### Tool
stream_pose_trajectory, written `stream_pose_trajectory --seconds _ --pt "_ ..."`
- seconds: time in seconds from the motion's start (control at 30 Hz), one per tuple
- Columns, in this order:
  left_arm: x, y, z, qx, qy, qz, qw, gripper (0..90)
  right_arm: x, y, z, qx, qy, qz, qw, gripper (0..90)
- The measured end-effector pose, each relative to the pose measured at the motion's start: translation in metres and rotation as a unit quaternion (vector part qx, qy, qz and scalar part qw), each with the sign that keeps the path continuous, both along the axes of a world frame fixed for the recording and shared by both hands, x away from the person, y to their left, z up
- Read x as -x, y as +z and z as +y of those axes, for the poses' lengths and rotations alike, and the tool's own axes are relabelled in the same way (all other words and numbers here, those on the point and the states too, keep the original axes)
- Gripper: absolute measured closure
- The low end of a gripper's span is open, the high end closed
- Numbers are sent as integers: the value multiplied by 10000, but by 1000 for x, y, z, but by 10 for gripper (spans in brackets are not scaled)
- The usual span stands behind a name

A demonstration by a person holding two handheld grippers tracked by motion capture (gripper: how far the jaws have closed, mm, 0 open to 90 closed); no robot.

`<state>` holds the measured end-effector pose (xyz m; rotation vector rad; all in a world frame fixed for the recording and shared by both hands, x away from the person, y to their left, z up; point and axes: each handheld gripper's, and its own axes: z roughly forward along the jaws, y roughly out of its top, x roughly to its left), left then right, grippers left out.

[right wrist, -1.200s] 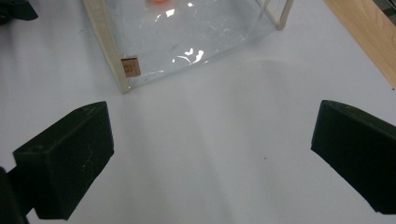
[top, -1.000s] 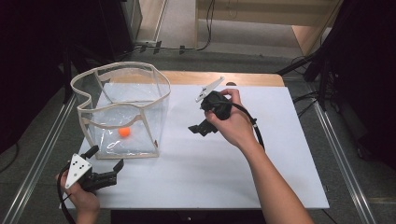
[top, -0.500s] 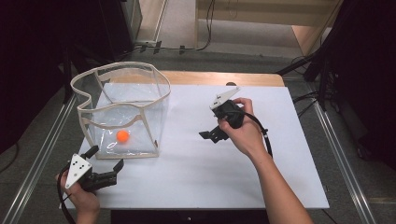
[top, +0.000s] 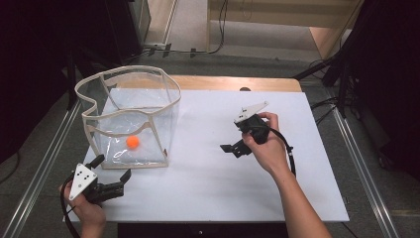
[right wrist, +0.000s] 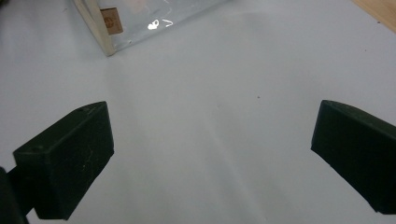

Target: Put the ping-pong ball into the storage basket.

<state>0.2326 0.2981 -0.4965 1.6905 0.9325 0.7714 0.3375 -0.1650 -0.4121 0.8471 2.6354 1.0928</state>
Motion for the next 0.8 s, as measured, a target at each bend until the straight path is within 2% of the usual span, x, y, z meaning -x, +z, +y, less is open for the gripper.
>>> stream_pose_trajectory --seconds 0.4,0.8 --pt "0 0 0 0 1 0 10000 0 8 -12 -15 -161 -169 -45 9997 0" --pt "0 0 0 -2 3 -3 10000 0 21 -33 -33 -350 -275 -69 9990 0"
